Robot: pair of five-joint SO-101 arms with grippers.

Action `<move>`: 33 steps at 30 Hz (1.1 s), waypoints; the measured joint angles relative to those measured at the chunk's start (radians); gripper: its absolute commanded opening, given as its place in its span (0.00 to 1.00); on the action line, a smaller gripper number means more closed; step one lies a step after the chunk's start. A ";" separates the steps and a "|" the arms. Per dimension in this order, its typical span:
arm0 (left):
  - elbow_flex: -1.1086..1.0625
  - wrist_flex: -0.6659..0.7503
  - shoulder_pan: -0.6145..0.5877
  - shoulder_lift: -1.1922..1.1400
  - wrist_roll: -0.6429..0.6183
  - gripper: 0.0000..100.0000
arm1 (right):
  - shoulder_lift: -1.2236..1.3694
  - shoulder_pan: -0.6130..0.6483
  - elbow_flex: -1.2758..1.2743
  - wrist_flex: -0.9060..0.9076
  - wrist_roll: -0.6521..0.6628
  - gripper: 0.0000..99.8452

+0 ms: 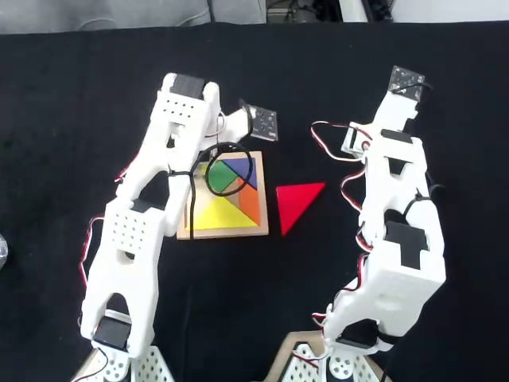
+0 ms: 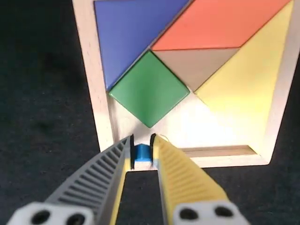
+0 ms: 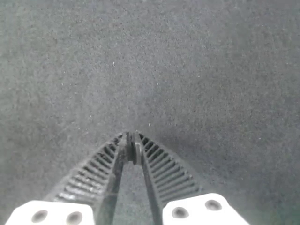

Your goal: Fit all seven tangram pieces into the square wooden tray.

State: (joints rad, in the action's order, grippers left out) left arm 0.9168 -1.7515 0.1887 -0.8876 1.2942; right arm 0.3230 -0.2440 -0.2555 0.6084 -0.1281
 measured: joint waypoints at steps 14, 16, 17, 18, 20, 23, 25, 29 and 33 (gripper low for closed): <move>0.000 0.064 -0.014 -0.014 -0.012 0.07 | 0.000 0.000 0.000 0.000 0.000 0.01; 0.000 0.087 -0.014 -0.034 -0.038 0.07 | 0.000 0.000 0.000 0.000 0.000 0.01; 0.000 0.107 -0.014 -0.038 -0.055 0.07 | 0.000 0.000 0.000 0.000 0.000 0.01; 0.000 0.124 -0.014 -0.038 -0.074 0.07 | 0.000 0.000 0.000 0.000 0.000 0.01; 0.000 0.146 -0.014 -0.038 -0.100 0.07 | 0.000 0.000 0.000 0.000 0.000 0.01; 0.000 0.152 -0.014 -0.038 -0.114 0.11 | 0.000 0.000 0.000 0.000 0.000 0.01; 0.000 0.152 -0.014 -0.038 -0.120 0.17 | 0.000 0.000 0.000 0.000 0.000 0.01; 0.000 0.158 -0.015 -0.038 -0.187 0.25 | 0.000 0.000 0.000 0.000 0.000 0.01; 0.017 0.158 -0.015 -0.038 -0.232 0.25 | 0.000 0.000 0.000 0.000 0.000 0.01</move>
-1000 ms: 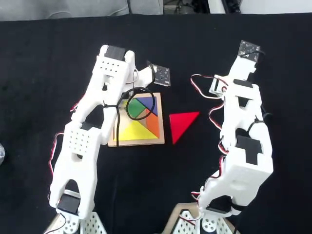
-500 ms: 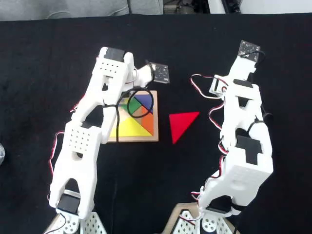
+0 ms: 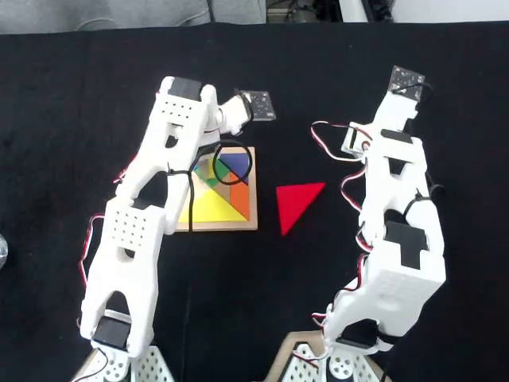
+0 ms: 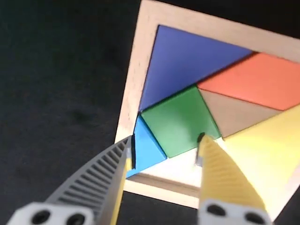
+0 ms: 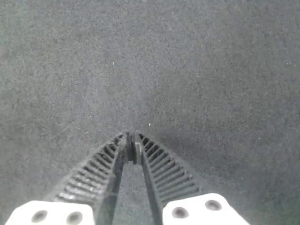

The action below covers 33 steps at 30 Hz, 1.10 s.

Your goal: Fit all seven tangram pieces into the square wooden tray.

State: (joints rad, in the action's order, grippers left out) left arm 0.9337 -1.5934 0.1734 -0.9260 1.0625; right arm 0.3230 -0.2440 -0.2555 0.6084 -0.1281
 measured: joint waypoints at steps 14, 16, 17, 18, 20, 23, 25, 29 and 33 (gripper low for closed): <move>0.471 -0.164 -0.092 0.146 -0.519 0.25 | 0.000 0.000 0.000 0.000 0.000 0.01; 0.459 -0.166 -0.120 0.218 -0.643 0.25 | 0.000 0.000 0.000 0.000 0.000 0.01; 0.434 -0.166 -0.135 0.265 -0.698 0.25 | 0.000 0.000 0.000 0.000 0.000 0.01; 0.402 -0.166 -0.149 0.319 -0.744 0.25 | 0.000 0.000 0.000 0.000 0.000 0.01; 0.290 -0.166 -0.173 0.445 -0.810 0.25 | 0.000 0.000 0.000 0.000 0.000 0.01; 0.048 -0.166 -0.180 0.658 -0.838 0.25 | 0.000 0.006 0.000 0.000 0.000 0.01; -0.144 -0.166 -0.176 0.816 -0.845 0.24 | 0.000 0.012 0.000 0.000 0.000 0.01; -0.526 -0.104 -0.180 1.125 -0.853 0.19 | 0.000 0.011 0.000 0.000 0.000 0.01; -0.918 0.094 -0.249 1.395 -0.853 0.18 | 0.000 0.011 0.000 0.000 0.000 0.01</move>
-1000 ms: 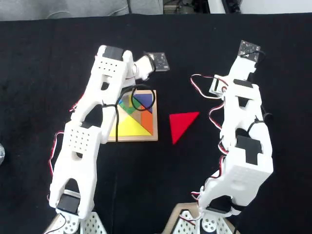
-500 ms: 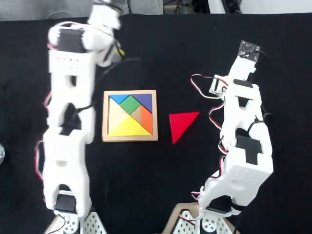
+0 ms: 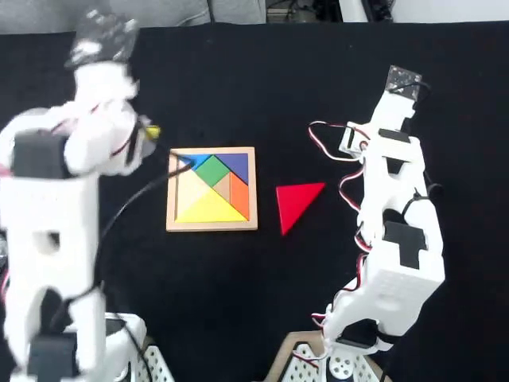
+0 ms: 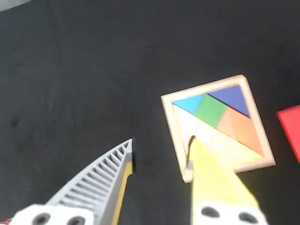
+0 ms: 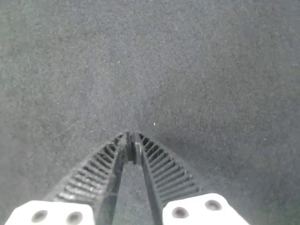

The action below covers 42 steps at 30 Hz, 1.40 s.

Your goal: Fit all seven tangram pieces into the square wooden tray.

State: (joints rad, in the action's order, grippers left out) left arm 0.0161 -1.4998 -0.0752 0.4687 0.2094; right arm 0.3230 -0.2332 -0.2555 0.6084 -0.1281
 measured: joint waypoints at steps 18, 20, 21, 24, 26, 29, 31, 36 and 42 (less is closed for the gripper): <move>-1.260 1.000 -0.077 0.463 -0.236 0.18 | 0.000 0.000 0.000 0.000 0.000 0.01; -1.347 1.105 -0.077 0.463 -0.238 0.18 | 0.000 0.000 0.000 0.000 0.000 0.01; -1.382 1.151 -0.077 0.463 -0.238 0.18 | 0.000 0.000 0.000 0.000 0.000 0.01; -1.428 1.235 -0.077 0.463 -0.238 0.18 | 0.000 0.000 0.000 0.003 0.000 0.01; -1.439 1.266 -0.077 0.463 -0.238 0.18 | -0.005 0.000 0.000 0.032 0.000 0.01; -1.452 1.280 -0.077 0.463 -0.238 0.18 | -0.057 0.018 -0.005 0.080 0.008 0.01; -1.459 1.301 -0.077 0.465 -0.238 0.18 | -0.114 0.041 -0.040 0.083 0.034 0.01; -1.522 1.390 -0.077 0.474 -0.238 0.18 | -0.307 0.120 -0.203 0.068 0.084 0.01; -1.534 1.405 -0.107 0.479 -0.238 0.18 | -0.678 0.132 -0.555 -0.164 0.091 0.01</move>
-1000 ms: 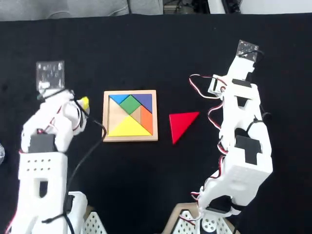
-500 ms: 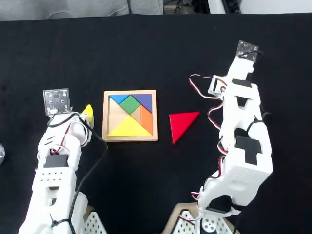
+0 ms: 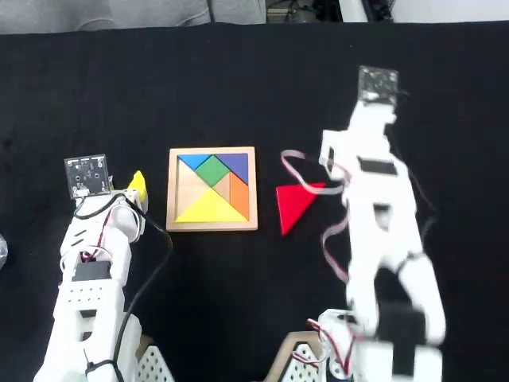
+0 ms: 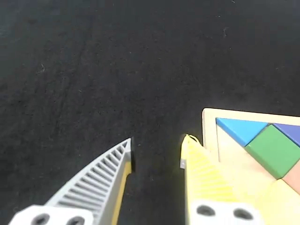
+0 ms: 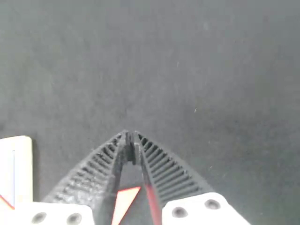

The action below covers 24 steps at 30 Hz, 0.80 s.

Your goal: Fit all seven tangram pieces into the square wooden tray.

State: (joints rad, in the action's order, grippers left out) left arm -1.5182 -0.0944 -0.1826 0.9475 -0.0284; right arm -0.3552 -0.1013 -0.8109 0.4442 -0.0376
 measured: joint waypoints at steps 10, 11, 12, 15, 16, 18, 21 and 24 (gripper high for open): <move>0.000 -0.138 -0.005 0.127 0.000 0.18 | -0.279 0.110 -0.258 -0.163 0.114 0.01; 0.000 -0.172 -0.006 0.172 0.000 0.18 | -0.279 0.110 -0.258 -0.167 0.117 0.01; -0.006 -0.195 -0.009 0.222 0.000 0.18 | -0.275 0.110 -0.258 -0.173 0.117 0.01; -0.081 -0.226 -0.012 0.396 0.000 0.18 | -0.233 0.114 -0.258 -0.180 0.121 0.01; -0.109 -0.232 -0.012 0.451 0.000 0.18 | -0.212 0.114 -0.258 -0.180 0.121 0.01; -0.153 -0.236 -0.011 0.554 0.000 0.18 | -0.172 0.114 -0.258 -0.180 0.121 0.01; -0.164 -0.272 -0.011 0.640 0.000 0.18 | -0.107 0.115 -0.232 -0.180 0.121 0.01; -0.167 -0.276 -0.011 0.669 0.000 0.18 | -0.041 0.115 -0.198 -0.181 0.121 0.01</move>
State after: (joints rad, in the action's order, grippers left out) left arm -1.6855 -0.3705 -0.1933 1.6164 -0.0284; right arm -0.3966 0.0138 -1.0088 0.2631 0.0836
